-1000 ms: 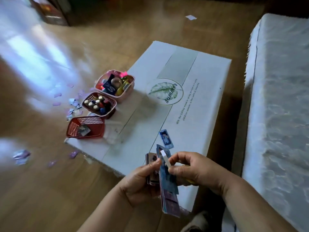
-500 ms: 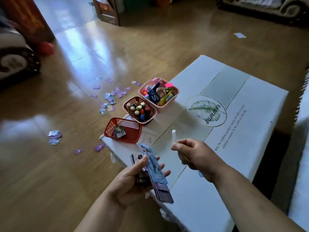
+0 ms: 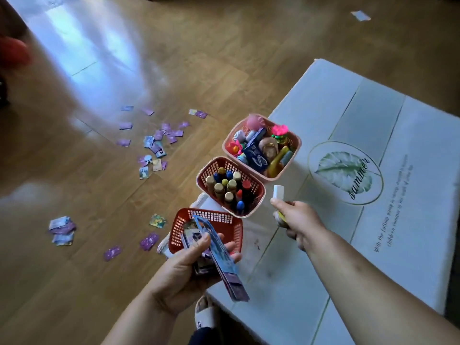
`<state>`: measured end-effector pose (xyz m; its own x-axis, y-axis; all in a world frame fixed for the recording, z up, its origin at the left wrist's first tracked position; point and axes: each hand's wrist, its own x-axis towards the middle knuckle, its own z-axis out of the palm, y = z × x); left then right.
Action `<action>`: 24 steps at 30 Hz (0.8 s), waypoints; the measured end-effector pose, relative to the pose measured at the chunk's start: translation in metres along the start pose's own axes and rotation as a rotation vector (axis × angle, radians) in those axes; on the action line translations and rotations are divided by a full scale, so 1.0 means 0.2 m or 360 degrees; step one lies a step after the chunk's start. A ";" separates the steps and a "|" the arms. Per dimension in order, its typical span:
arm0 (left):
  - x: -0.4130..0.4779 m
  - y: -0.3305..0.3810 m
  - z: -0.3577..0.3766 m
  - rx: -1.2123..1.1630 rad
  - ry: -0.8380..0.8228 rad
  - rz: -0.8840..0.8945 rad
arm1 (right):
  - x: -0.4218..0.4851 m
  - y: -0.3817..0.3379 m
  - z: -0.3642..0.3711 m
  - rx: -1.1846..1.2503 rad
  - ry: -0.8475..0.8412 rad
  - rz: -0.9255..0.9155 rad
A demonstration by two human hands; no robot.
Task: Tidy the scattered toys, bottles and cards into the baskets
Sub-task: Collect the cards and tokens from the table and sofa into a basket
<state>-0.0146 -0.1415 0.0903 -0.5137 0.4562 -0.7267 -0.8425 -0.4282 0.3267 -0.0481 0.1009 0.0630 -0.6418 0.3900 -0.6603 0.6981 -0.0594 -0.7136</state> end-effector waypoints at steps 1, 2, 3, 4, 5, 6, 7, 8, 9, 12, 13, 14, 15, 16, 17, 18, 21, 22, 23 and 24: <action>0.04 0.07 -0.01 -0.0002 0.0013 -0.0009 | 0.06 -0.03 0.05 0.0001 0.0050 0.0032; 0.10 0.15 -0.04 -0.0006 0.0016 -0.0032 | 0.17 -0.05 0.10 0.0029 0.0103 0.0067; 0.13 0.21 -0.04 0.0001 0.0021 -0.0039 | 0.23 -0.07 0.12 0.0044 0.0161 0.0088; 0.18 0.24 -0.05 -0.0002 0.0026 -0.0040 | 0.30 -0.09 0.14 0.0076 0.0201 0.0093; 0.22 0.28 -0.06 0.0003 0.0026 -0.0041 | 0.37 -0.11 0.16 0.0084 0.0251 0.0103; 0.26 0.30 -0.07 -0.0001 0.0046 -0.0051 | 0.44 -0.12 0.17 0.0086 0.0302 0.0103; 0.29 0.33 -0.08 -0.0010 0.0066 -0.0068 | 0.51 -0.14 0.18 0.0085 0.0353 0.0107; 0.32 0.34 -0.09 -0.0014 0.0079 -0.0084 | 0.57 -0.15 0.18 0.0074 0.0401 0.0096; 0.37 0.35 -0.10 -0.0017 0.0102 -0.0105 | 0.64 -0.17 0.18 0.0048 0.0464 0.0097; 0.44 0.37 -0.11 0.0000 0.0103 -0.0137 | 0.78 -0.21 0.18 0.0007 0.0592 0.0080; 0.47 0.37 -0.11 0.0025 0.0100 -0.0157 | 0.82 -0.23 0.18 0.0017 0.0599 0.0061; 0.50 0.37 -0.12 0.0048 0.0088 -0.0183 | 0.84 -0.24 0.18 0.0036 0.0591 0.0033; 0.51 0.38 -0.11 0.0062 0.0085 -0.0198 | 0.85 -0.24 0.18 0.0047 0.0572 0.0005; 0.54 0.37 -0.12 0.0075 0.0076 -0.0212 | 0.85 -0.23 0.18 0.0061 0.0552 -0.0024; 0.56 0.37 -0.11 0.0089 0.0066 -0.0229 | 0.85 -0.22 0.17 0.0080 0.0525 -0.0037; 0.57 0.36 -0.09 0.0103 0.0066 -0.0230 | 0.84 -0.19 0.15 0.0103 0.0472 -0.0047; 0.62 0.33 -0.06 0.0132 0.0044 -0.0272 | 0.79 -0.09 0.10 0.0184 0.0384 -0.0005; 0.63 0.31 -0.04 0.0160 0.0031 -0.0289 | 0.77 -0.05 0.07 0.0225 0.0395 0.0029; 0.64 0.30 -0.02 0.0178 0.0014 -0.0302 | 0.74 0.00 0.04 0.0269 0.0418 0.0065; 0.66 0.27 0.00 0.0201 0.0008 -0.0311 | 0.70 0.07 -0.01 0.0307 0.0454 0.0100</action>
<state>-0.1271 -0.1040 0.0116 -0.3382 0.5170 -0.7864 -0.9397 -0.2307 0.2525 -0.1278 0.1559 -0.0387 -0.4660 0.6194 -0.6318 0.6432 -0.2532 -0.7226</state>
